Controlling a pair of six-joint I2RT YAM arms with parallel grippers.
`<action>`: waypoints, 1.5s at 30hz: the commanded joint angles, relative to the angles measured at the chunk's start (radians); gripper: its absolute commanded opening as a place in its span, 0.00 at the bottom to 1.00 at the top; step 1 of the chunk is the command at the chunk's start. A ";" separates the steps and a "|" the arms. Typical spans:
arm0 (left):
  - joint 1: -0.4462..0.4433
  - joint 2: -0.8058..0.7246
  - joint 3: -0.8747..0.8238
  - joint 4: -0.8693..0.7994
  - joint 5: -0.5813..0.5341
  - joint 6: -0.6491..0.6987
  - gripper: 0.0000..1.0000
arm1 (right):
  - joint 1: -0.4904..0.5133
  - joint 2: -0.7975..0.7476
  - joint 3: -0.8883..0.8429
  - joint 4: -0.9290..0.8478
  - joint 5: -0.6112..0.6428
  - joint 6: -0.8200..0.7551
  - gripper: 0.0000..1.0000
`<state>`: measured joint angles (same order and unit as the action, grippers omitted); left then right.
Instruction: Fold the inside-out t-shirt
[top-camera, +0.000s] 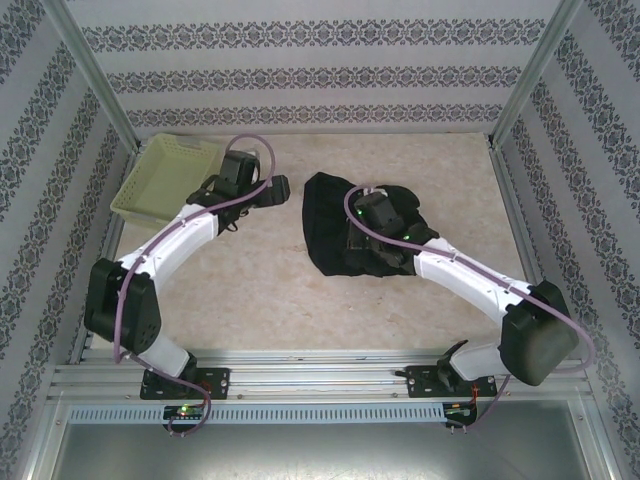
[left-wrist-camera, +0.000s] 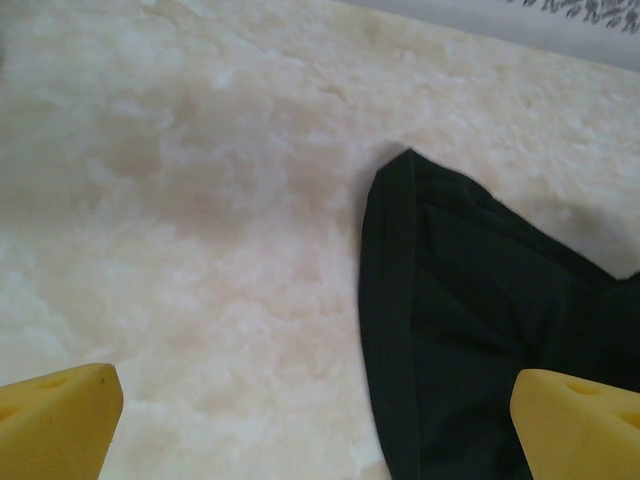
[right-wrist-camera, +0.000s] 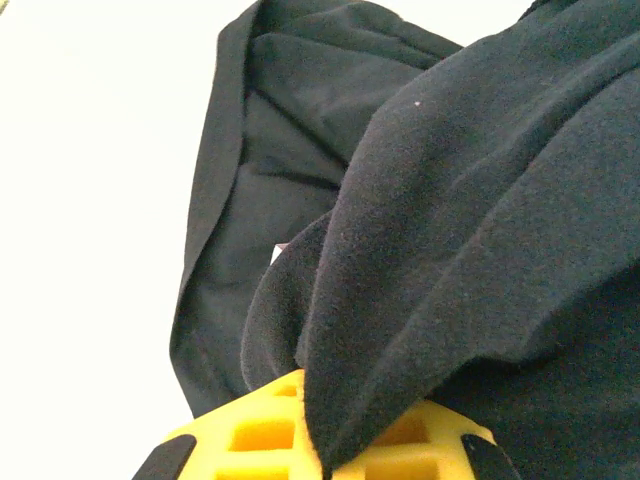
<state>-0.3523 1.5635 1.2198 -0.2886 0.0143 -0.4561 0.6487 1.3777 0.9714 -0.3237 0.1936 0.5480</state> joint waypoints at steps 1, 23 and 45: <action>-0.030 0.000 -0.073 0.020 0.015 -0.013 0.99 | 0.044 -0.040 -0.074 -0.002 0.051 0.053 0.00; -0.276 0.489 0.322 -0.063 0.184 0.004 0.81 | 0.032 -0.116 -0.388 0.065 0.114 0.300 0.00; -0.271 0.349 0.355 -0.122 0.148 0.015 0.00 | -0.121 -0.213 -0.205 -0.031 0.078 0.146 0.00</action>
<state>-0.6666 2.0613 1.5631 -0.3668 0.2104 -0.4416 0.5674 1.2297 0.6971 -0.3019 0.2474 0.7769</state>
